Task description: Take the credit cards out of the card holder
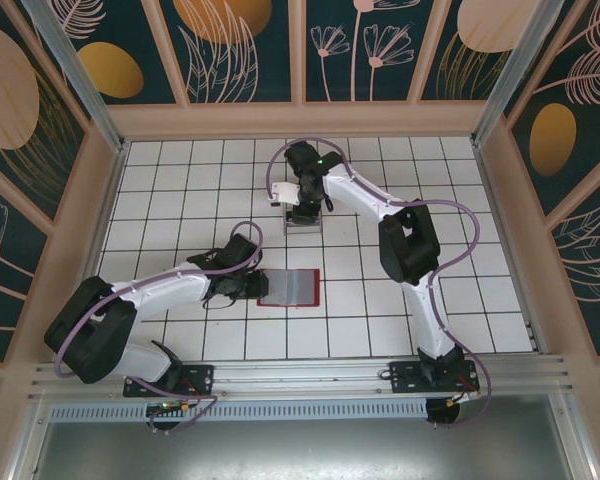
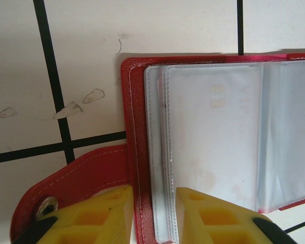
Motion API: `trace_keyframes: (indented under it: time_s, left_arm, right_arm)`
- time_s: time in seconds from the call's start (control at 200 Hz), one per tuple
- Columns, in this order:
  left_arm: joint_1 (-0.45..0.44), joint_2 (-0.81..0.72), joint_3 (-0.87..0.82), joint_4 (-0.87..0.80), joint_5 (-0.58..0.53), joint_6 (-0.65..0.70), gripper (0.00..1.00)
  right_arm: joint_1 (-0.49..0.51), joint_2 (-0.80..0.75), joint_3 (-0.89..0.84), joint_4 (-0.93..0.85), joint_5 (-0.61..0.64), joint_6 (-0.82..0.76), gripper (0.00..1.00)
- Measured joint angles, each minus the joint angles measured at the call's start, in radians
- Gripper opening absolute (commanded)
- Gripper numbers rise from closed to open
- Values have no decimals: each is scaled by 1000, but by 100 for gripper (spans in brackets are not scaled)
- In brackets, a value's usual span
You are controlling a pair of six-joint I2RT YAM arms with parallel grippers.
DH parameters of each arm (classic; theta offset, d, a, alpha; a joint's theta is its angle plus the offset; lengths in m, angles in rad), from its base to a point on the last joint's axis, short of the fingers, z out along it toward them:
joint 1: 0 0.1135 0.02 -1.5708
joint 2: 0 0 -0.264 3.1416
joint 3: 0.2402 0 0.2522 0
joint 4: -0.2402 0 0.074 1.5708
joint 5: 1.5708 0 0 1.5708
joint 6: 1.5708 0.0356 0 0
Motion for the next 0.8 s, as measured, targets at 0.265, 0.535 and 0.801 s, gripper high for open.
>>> trace_keyframes:
  time_s: [0.265, 0.535, 0.801]
  left_arm:
    - [0, 32, 0, 5, 19, 0, 30]
    - [0, 45, 0, 13, 27, 0, 30]
    - [0, 53, 1, 29, 40, 0, 30]
  right_arm:
    - [-8, 0, -1, 3, -15, 2, 51]
    - [-11, 0, -13, 65, 16, 3, 48]
    - [-13, -2, -29, 124, 59, 3, 47]
